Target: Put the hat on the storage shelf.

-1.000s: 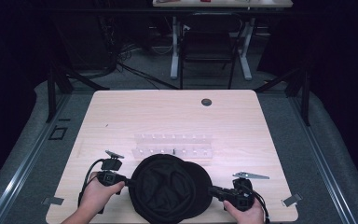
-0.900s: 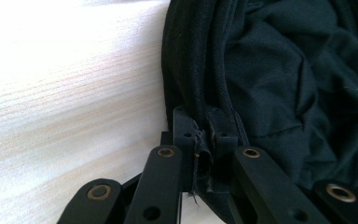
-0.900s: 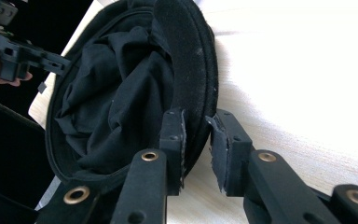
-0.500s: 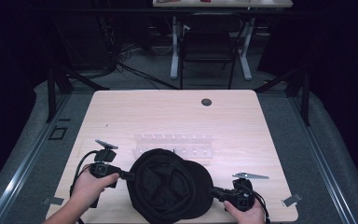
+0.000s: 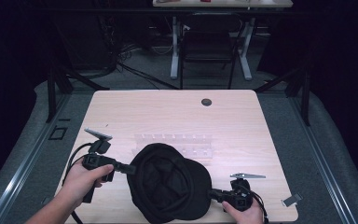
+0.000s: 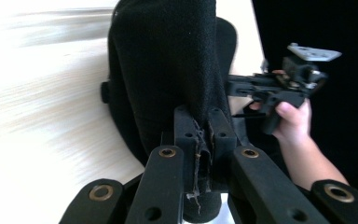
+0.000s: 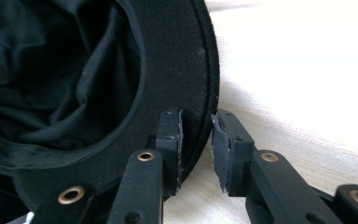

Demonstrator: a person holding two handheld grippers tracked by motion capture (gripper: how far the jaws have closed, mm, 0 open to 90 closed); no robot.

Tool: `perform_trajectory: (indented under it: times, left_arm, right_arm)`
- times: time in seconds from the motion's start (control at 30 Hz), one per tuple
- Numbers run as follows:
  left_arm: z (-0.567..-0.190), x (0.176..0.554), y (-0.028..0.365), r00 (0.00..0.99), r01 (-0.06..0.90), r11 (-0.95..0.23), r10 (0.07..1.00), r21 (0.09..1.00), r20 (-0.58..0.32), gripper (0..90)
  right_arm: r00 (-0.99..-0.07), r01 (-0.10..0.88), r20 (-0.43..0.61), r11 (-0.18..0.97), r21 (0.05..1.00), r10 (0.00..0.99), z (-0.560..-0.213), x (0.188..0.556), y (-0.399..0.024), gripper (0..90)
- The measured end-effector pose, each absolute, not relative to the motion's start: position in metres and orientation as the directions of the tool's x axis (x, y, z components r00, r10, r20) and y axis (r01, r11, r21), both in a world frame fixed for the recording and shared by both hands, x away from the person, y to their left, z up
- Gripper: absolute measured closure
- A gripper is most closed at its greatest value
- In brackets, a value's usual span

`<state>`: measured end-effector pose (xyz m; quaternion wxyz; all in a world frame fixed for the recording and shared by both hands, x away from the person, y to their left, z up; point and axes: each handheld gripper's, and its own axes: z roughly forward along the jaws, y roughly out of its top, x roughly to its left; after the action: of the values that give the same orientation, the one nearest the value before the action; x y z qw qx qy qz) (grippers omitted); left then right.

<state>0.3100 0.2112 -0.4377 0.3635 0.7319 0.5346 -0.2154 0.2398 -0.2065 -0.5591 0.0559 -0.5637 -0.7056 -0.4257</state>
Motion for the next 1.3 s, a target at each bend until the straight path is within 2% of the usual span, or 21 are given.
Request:
perform_trajectory:
  times: [0.37,0.43,0.73,1.0,1.3]
  left_arm:
    - [-0.401,0.312,0.198,0.349,0.935,-0.173,0.582,0.308,-0.734,86.1]
    - [-0.395,0.313,0.196,0.348,0.937,-0.173,0.547,0.304,-0.762,86.2]
    - [-0.370,0.311,0.189,0.387,0.922,-0.175,0.485,0.346,-0.785,86.2]
    - [-0.352,0.312,0.188,0.406,0.913,-0.180,0.486,0.366,-0.774,86.2]
    - [-0.319,0.312,0.188,0.424,0.902,-0.177,0.530,0.394,-0.734,86.2]
  right_arm:
    - [-0.362,0.839,0.570,-0.009,0.544,0.737,-0.559,0.241,-0.209,74.7]
    - [-0.360,0.838,0.574,-0.017,0.546,0.736,-0.558,0.241,-0.210,74.7]
    - [-0.344,0.836,0.579,-0.039,0.547,0.739,-0.559,0.241,-0.213,74.3]
    - [-0.343,0.834,0.578,-0.043,0.550,0.741,-0.558,0.242,-0.215,73.9]
    - [-0.339,0.832,0.580,-0.052,0.552,0.740,-0.558,0.242,-0.217,73.7]
